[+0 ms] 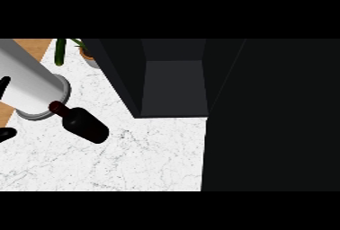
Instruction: Pick up the wine, place it into the cabinet and close the cabinet
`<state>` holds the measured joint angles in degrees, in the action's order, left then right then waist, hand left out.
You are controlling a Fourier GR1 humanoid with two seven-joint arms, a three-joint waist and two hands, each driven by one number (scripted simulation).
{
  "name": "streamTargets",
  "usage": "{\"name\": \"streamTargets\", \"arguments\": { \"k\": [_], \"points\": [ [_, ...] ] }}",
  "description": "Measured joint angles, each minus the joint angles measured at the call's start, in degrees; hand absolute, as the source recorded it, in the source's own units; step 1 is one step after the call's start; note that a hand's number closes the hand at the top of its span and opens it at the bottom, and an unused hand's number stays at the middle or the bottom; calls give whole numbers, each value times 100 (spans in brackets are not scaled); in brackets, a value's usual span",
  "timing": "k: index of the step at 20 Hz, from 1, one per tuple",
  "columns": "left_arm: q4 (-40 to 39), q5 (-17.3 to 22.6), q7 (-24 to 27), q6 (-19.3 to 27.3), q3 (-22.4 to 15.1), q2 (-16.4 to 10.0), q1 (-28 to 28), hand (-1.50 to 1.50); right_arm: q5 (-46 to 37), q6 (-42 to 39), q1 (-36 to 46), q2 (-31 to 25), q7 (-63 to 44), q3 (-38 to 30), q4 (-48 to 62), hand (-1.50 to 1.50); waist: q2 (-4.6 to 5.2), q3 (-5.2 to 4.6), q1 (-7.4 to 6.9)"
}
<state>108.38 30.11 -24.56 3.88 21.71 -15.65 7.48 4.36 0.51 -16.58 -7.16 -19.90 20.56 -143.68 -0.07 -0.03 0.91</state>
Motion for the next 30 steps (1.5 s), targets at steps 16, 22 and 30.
{"name": "streamTargets", "arguments": {
  "k": [16,22,30],
  "points": [
    [-2829,-967,2253,-543,36,220,93,-150,65,-404,-362,-40,409,-216,35,-150,10,1,-10],
    [-3793,-1033,2805,-879,15,232,216,-150,120,-586,-527,-50,541,-342,32,-150,10,1,-3],
    [-5151,-1016,3693,-1665,-68,346,365,-150,148,-732,-608,31,685,-418,93,-150,15,-2,-8]
  ]
}}
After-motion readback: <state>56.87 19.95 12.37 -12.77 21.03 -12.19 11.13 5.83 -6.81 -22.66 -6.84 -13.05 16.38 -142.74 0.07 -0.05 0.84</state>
